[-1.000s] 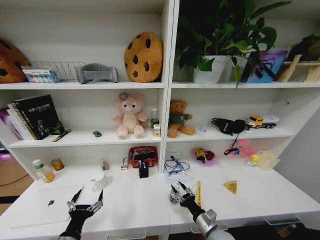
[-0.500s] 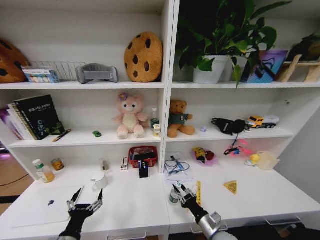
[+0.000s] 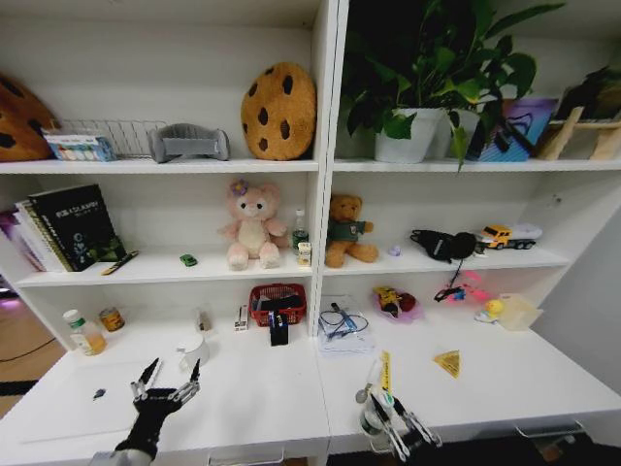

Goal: Organize the objects on the table.

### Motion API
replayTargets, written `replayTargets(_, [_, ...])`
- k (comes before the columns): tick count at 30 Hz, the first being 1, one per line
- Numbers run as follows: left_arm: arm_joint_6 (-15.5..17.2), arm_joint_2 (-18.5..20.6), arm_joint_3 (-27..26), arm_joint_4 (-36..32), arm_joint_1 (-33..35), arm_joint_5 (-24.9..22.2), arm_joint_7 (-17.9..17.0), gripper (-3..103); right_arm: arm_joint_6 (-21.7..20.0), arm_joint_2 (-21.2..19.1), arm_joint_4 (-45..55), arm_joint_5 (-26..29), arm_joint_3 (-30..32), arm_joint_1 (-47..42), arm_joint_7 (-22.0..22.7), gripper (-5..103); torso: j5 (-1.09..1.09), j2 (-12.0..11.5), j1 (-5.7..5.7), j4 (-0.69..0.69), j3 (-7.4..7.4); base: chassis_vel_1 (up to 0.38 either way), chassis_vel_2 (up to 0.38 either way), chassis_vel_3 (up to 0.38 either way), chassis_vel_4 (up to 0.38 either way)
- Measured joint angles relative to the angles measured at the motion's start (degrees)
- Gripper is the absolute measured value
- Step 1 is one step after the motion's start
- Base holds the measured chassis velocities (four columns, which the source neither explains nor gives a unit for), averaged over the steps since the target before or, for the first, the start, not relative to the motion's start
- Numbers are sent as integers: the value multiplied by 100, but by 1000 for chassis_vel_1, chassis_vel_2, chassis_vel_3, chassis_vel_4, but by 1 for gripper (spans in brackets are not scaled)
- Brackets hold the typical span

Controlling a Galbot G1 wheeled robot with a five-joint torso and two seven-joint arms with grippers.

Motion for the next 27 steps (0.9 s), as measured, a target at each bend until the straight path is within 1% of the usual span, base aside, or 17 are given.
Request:
replayTargets(1, [0,0,0,0,0,0,0,99,0,0,0,0,0,0,0,30,0,0,0,0,0,0,0,0,0])
replayTargets(2, [-6,1,8,-7,-4,0,0,99,440,9,-261,-70,61,-304,7,30,0,0,0,2,0,0,0,0,0])
replayTargets(3, [-24,1,13,-8,-4,10,1,99,676,21,-473,-187,71,-433,59,30,0,0,0,2,0,0,0,0,0])
replayTargets(4, [-24,1,13,-8,-4,10,1,99,676,21,-473,-187,71,-433,59,30,0,0,0,2,0,0,0,0,0])
replayTargets(7, [-58,-14,45,3,-13,29,4,99,1056,56,-1123,-498,-35,-577,253,30,1,0,0,2,0,0,0,0,0])
replayTargets(10, [-77,-55,60,14,-17,32,6,99,1191,71,-1575,-652,-147,-567,361,30,1,0,0,1,1,0,0,0,0])
replayTargets(11, [-77,-55,60,14,-17,32,6,99,1191,71,-1575,-652,-147,-567,361,30,1,0,0,1,1,0,0,0,0])
replayTargets(13, [-142,-132,93,49,19,80,22,99,1272,132,-2180,-793,-236,-308,501,30,2,0,-1,2,1,0,0,0,0])
replayTargets(16, [-160,-143,104,57,29,107,36,99,1265,139,-2431,-794,-252,-154,513,30,1,0,-1,2,1,0,0,0,0])
replayTargets(18, [-161,-130,114,59,32,118,39,99,1203,92,-3133,-752,-289,283,511,30,1,-1,0,1,1,0,0,0,0])
replayTargets(19, [-161,-130,114,59,32,118,39,99,1203,92,-3133,-752,-289,283,511,30,1,-1,0,1,1,0,0,0,0])
replayTargets(21, [-158,-106,97,56,44,117,35,99,1157,54,-3704,-747,-317,691,481,30,1,-1,0,2,1,0,0,0,0])
replayTargets(22, [-155,-103,86,50,71,117,33,99,1128,50,-4056,-814,-323,994,451,30,1,-1,0,1,1,0,0,0,0])
replayTargets(23, [-155,-103,86,50,71,117,33,99,1128,50,-4056,-814,-323,994,451,30,1,-1,0,1,1,0,0,0,0])
replayTargets(25, [-154,-108,80,50,127,147,30,99,1088,84,-4627,-1062,-302,1588,362,30,1,-1,0,3,1,0,0,0,0])
replayTargets(26, [-154,-108,80,50,127,147,30,99,1088,84,-4627,-1062,-302,1588,362,30,1,-1,0,3,1,0,0,0,0])
replayTargets(27, [-154,-112,80,50,146,165,30,99,1048,100,-4856,-1088,-309,1813,334,30,1,-1,0,4,1,0,0,0,0])
